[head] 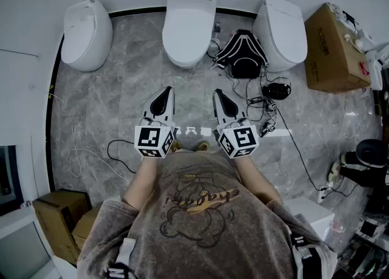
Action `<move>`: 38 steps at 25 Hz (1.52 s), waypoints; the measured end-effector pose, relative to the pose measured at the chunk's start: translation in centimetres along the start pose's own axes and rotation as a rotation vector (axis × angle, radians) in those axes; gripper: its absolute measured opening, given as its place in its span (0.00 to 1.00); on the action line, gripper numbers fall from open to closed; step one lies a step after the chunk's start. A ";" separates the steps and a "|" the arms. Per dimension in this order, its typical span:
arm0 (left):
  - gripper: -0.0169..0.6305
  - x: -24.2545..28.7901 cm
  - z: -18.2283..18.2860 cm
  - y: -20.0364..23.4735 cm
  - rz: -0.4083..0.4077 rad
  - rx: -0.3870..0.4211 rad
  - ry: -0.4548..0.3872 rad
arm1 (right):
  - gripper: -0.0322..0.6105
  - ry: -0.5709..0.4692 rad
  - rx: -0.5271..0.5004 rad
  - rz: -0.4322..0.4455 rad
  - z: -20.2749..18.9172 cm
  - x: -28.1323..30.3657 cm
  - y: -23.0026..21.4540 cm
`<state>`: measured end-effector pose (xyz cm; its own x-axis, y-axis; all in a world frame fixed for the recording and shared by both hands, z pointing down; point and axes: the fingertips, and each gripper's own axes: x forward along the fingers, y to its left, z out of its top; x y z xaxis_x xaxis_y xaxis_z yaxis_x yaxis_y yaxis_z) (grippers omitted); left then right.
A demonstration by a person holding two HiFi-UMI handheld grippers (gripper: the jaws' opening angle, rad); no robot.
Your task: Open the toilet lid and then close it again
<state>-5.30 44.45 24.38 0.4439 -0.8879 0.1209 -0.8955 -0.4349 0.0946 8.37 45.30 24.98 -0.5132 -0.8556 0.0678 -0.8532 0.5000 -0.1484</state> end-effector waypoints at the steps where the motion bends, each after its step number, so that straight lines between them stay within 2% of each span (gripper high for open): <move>1: 0.04 0.1 0.0 0.0 0.001 0.000 0.000 | 0.09 -0.003 0.006 0.005 0.1 0.1 0.0; 14: 0.04 0.7 -1.0 -1.1 0.061 -0.008 -0.021 | 0.09 -0.024 -0.005 0.085 -0.1 -0.8 -1.4; 19: 0.04 2.1 -1.6 -1.1 0.073 -0.009 -0.017 | 0.09 -0.008 0.000 0.095 -1.0 0.5 -2.9; 28: 0.04 8.9 -2.1 3.4 0.057 -0.020 0.004 | 0.09 0.032 0.015 0.057 -2.7 7.6 -6.6; 38: 0.04 20.5 -0.3 11.2 -0.032 -0.011 0.037 | 0.09 0.020 0.029 -0.005 -0.7 20.7 -10.8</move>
<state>-6.24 21.40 28.18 0.4730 -0.8674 0.1546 -0.8807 -0.4607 0.1097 6.91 22.29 28.63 -0.5106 -0.8553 0.0885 -0.8530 0.4909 -0.1769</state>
